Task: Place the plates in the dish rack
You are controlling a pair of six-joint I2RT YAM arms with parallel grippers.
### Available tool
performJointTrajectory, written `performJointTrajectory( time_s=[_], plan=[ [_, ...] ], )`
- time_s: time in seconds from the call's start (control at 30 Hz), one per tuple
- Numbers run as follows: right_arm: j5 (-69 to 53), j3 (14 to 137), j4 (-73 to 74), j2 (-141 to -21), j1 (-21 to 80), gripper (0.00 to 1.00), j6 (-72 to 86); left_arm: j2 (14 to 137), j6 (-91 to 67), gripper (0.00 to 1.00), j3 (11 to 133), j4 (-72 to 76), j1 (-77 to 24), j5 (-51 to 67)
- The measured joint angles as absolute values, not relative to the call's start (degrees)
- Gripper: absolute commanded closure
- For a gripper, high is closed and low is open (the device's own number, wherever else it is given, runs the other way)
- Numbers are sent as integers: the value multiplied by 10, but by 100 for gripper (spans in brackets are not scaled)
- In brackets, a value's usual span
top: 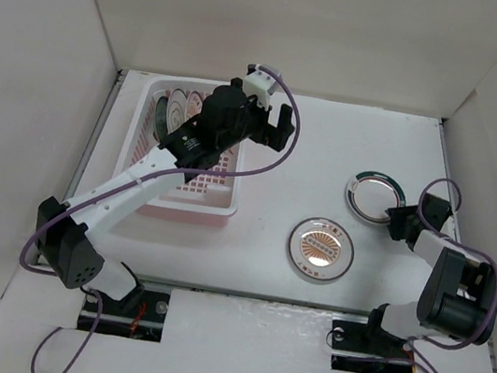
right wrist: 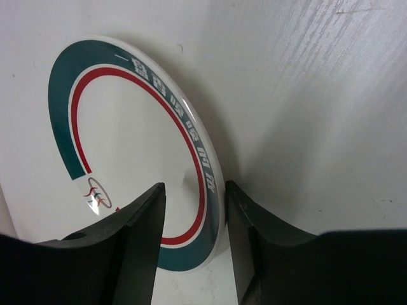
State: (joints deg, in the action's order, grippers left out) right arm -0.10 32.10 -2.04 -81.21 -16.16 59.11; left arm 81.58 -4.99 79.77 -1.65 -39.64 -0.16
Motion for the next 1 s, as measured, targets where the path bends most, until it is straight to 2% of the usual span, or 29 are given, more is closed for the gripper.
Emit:
performJointTrajectory(
  time_s=[0.07, 0.1, 0.13, 0.2, 0.23, 0.3, 0.7, 1.0],
  plan=[
    [-8, 326, -20, -822, -164, 58, 588, 816, -50, 0, 798, -16, -396, -4],
    [-11, 329, -19, -827, -166, 70, 587, 816, -50, 0, 798, -16, -396, -5],
    [-13, 332, -16, -832, -167, 79, 582, 816, -50, 0, 798, -16, -396, -5],
    [-21, 334, -14, -842, -170, 81, 584, 816, -50, 0, 798, -16, -396, -8],
    [-23, 338, -11, -844, -170, 92, 583, 816, -50, 0, 798, -16, -396, -9],
    [-30, 345, -7, -852, -171, 99, 584, 816, -50, 0, 798, -16, -396, -11],
    [-38, 364, 20, -841, -172, 100, 575, 816, -46, 0, 798, -17, -396, -21],
    [-24, 391, 98, -640, -172, 100, 515, 816, -55, 0, 798, -13, -396, -16]
  ],
)
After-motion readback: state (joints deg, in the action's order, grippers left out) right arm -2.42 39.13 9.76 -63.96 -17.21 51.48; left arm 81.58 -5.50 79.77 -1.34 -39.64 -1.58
